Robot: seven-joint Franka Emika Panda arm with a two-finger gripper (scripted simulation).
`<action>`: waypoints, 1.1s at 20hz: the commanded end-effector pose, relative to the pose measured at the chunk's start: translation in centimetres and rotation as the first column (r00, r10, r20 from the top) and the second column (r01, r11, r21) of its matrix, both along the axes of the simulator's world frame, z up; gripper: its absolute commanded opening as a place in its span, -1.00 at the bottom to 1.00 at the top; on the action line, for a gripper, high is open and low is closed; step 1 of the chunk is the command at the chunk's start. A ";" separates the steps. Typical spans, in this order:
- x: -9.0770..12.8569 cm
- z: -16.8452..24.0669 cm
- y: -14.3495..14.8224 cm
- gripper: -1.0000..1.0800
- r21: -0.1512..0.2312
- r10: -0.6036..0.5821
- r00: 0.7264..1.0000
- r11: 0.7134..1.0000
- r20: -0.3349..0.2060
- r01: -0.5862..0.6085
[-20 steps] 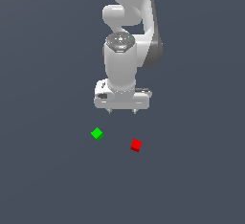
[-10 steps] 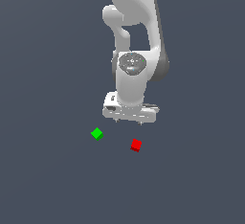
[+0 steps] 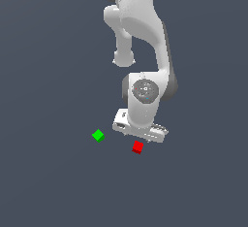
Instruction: Stack the red cube on top of the green cube.
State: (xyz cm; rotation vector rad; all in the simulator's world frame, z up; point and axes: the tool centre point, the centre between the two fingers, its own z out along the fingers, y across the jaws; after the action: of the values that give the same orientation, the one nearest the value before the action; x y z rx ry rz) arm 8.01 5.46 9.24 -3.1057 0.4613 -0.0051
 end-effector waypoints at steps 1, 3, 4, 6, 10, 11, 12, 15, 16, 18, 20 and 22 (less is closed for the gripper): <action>0.8 -0.8 0.4 0.92 -0.001 -0.028 1.000 1.000 -0.001 0.028; 1.2 -1.3 0.6 0.92 -0.001 -0.044 0.999 0.999 -0.002 0.044; 1.4 -1.5 0.7 0.92 -0.001 -0.051 0.999 0.999 -0.002 0.051; 1.7 -1.9 0.8 0.92 -0.001 -0.061 0.998 0.998 -0.003 0.061; 2.1 -2.2 1.0 0.92 -0.001 -0.073 0.997 0.997 -0.003 0.073; 2.1 -2.3 1.0 0.92 -0.001 -0.074 0.997 0.997 -0.003 0.074; 2.1 -2.3 1.0 0.92 -0.001 -0.074 0.997 0.997 -0.003 0.074; 2.1 -2.3 1.0 0.92 -0.001 -0.073 0.997 0.997 -0.004 0.073; 2.1 -2.4 1.0 0.92 -0.001 -0.073 0.997 0.997 -0.004 0.073; 2.1 -2.9 1.0 0.92 -0.001 -0.073 0.997 0.997 -0.004 0.073; 2.1 -3.6 1.0 0.92 -0.001 -0.073 0.997 0.997 -0.004 0.073; 2.0 -4.6 1.0 0.92 -0.001 -0.073 0.997 0.997 -0.004 0.073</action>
State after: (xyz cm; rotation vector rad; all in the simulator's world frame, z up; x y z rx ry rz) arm 10.12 6.44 5.40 -3.0882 0.5750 -0.0017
